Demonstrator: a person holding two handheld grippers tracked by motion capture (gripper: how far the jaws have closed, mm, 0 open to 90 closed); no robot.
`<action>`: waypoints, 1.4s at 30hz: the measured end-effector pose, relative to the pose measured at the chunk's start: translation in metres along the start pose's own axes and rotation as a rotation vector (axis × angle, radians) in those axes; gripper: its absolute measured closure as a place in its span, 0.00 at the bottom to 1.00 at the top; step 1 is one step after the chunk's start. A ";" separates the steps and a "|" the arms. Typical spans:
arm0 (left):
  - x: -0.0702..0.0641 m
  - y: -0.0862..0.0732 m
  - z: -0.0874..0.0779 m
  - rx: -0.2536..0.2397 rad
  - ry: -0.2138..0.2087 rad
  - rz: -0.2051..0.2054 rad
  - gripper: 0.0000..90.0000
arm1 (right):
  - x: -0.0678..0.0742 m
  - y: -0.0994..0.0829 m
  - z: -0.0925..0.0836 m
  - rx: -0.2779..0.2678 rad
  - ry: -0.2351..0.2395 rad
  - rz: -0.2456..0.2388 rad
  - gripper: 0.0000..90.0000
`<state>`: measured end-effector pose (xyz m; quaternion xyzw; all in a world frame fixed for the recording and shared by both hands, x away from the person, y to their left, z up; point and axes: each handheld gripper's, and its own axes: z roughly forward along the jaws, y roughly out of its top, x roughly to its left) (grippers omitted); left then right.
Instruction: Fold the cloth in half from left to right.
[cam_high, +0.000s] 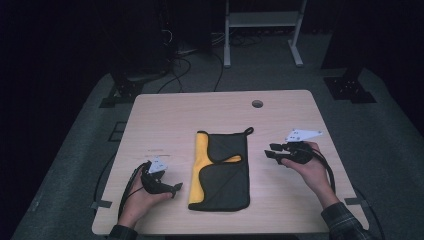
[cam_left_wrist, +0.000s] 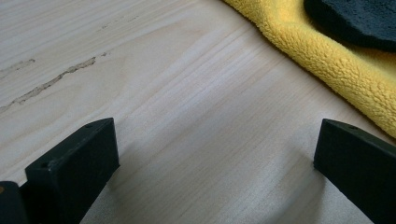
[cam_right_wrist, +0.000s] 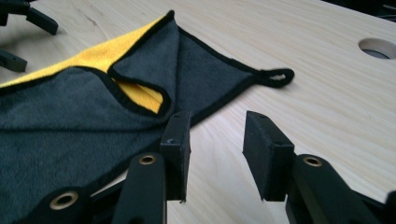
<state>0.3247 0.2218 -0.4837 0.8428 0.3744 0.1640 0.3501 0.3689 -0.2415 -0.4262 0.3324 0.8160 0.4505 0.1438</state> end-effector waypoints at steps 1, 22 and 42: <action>0.000 0.000 0.000 0.000 0.000 -0.001 0.00 | 0.001 0.002 0.002 0.000 0.003 -0.002 0.68; 0.000 0.000 0.000 -0.001 0.000 -0.003 0.00 | 0.039 0.046 0.064 -0.002 0.133 -0.055 0.71; 0.000 0.000 0.000 0.000 0.002 0.001 0.00 | 0.076 0.059 0.129 0.063 0.243 -0.111 0.81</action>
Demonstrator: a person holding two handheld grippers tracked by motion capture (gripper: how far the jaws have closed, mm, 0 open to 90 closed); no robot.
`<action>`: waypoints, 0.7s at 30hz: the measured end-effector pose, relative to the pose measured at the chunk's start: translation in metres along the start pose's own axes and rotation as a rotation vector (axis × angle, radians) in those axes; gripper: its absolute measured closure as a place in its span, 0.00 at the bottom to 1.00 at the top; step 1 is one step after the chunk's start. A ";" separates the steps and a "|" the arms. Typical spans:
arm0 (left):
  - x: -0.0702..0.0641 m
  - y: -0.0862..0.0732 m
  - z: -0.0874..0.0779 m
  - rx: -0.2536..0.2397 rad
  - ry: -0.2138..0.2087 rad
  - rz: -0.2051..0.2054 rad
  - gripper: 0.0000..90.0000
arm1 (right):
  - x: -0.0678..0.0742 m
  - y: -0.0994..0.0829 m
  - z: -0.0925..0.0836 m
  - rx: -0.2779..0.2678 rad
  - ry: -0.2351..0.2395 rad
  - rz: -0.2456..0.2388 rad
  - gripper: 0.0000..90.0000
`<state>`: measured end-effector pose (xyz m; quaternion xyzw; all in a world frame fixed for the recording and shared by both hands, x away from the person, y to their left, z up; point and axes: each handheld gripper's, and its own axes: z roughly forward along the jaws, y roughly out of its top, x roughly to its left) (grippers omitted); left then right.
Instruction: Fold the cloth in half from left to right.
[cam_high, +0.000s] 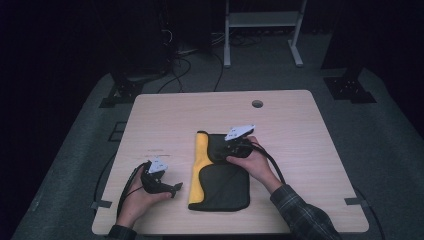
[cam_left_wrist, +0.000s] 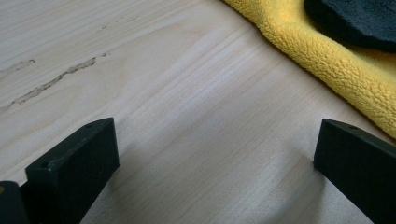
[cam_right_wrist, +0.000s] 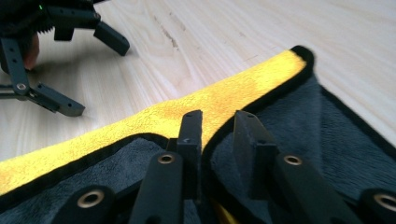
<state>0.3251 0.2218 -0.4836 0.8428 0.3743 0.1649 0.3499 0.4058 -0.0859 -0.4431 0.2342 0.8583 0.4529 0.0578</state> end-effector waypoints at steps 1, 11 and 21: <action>0.000 0.000 0.000 0.000 0.001 0.001 0.00 | 0.001 0.000 0.003 0.009 0.000 -0.004 0.81; 0.000 0.000 0.000 0.001 -0.001 -0.002 0.00 | 0.003 -0.004 0.028 0.069 -0.022 -0.020 0.81; 0.000 0.000 0.000 0.001 -0.001 -0.002 0.00 | 0.007 -0.009 0.039 0.116 -0.068 -0.048 0.89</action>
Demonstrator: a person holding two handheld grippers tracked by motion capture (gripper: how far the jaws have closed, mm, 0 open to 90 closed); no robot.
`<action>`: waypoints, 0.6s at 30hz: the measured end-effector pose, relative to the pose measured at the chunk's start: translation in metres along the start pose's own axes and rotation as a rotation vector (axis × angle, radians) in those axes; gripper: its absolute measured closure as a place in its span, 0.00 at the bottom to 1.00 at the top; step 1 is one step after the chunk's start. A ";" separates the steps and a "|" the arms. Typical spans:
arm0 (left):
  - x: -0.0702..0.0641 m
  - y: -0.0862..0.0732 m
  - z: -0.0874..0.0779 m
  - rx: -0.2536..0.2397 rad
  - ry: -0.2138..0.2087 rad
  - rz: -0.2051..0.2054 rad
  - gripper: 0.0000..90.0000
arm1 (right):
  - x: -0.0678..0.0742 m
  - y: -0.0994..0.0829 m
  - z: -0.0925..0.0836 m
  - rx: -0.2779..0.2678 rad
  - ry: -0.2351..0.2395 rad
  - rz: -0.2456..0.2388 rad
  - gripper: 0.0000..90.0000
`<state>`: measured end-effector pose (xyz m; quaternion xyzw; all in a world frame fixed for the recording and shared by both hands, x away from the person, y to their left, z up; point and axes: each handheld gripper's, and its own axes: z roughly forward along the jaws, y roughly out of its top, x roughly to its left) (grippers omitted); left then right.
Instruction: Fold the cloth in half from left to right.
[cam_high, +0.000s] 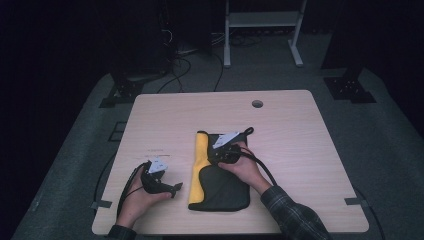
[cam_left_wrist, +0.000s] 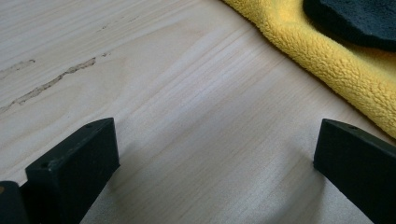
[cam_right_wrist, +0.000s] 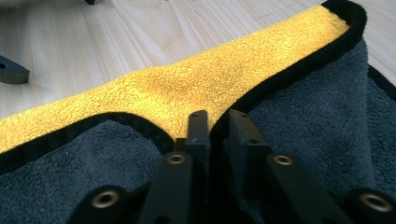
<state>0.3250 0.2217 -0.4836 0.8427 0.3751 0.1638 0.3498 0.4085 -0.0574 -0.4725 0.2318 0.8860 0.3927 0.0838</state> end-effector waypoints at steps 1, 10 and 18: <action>0.000 0.000 0.000 0.000 0.000 0.000 0.00 | 0.000 0.000 0.000 -0.001 -0.004 0.002 0.91; 0.000 0.000 0.000 0.000 0.001 0.002 0.00 | -0.007 0.006 -0.013 -0.053 -0.016 0.046 0.94; 0.000 0.000 0.000 -0.003 0.001 0.000 0.00 | -0.030 0.011 -0.038 -0.116 -0.074 0.105 0.94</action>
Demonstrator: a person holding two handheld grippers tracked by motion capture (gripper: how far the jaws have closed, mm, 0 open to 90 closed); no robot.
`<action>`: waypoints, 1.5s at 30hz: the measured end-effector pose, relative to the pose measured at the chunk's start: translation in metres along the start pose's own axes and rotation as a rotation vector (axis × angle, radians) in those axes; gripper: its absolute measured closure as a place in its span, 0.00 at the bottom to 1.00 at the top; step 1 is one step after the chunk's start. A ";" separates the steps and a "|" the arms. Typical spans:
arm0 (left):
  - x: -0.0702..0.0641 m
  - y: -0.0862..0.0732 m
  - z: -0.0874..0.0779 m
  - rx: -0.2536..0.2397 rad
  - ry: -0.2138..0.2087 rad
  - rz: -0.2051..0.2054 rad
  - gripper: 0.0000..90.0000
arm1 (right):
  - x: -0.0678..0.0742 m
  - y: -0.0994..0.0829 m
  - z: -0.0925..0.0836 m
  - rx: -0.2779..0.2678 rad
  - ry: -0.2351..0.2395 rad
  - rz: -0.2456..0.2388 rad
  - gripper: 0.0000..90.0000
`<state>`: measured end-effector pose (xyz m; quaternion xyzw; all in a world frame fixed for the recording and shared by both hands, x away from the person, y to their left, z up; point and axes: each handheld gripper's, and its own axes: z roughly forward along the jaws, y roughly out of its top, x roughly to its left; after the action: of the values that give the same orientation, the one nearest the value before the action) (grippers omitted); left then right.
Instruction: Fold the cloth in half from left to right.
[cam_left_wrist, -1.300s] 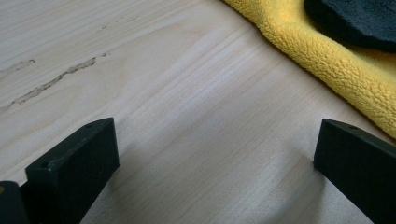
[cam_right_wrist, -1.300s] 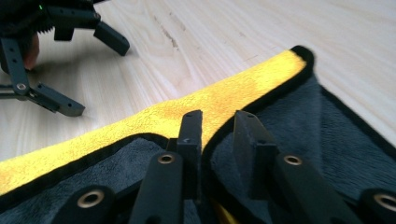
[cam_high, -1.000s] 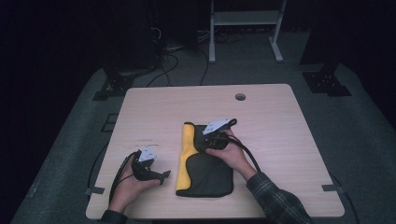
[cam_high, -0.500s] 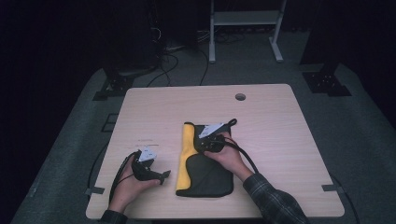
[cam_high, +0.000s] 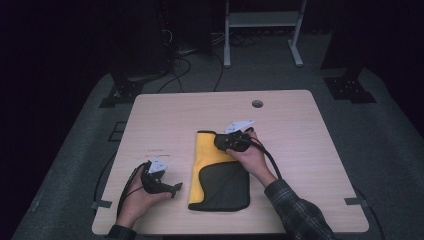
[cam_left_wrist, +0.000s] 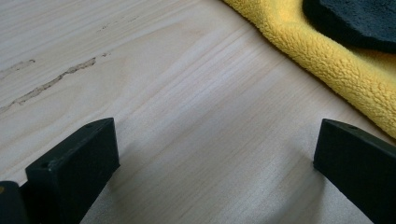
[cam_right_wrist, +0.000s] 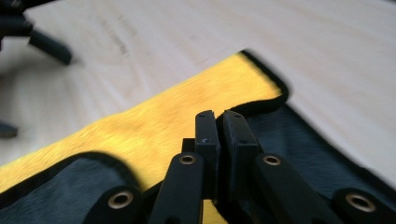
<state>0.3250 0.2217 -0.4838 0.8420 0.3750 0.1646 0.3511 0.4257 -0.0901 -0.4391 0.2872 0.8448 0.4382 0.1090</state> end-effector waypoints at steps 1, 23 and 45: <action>0.000 0.000 0.000 0.000 0.000 0.000 0.00 | -0.004 0.001 -0.003 -0.011 -0.013 0.011 0.94; 0.000 0.000 0.000 -0.001 0.001 -0.001 0.00 | -0.076 -0.017 -0.005 0.066 -0.216 0.086 0.93; 0.000 0.000 0.000 -0.001 0.001 -0.001 0.00 | -0.066 -0.025 -0.038 -0.020 -0.178 0.080 0.67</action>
<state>0.3246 0.2219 -0.4839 0.8416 0.3755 0.1652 0.3512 0.4531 -0.1657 -0.4404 0.3576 0.8150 0.4235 0.1689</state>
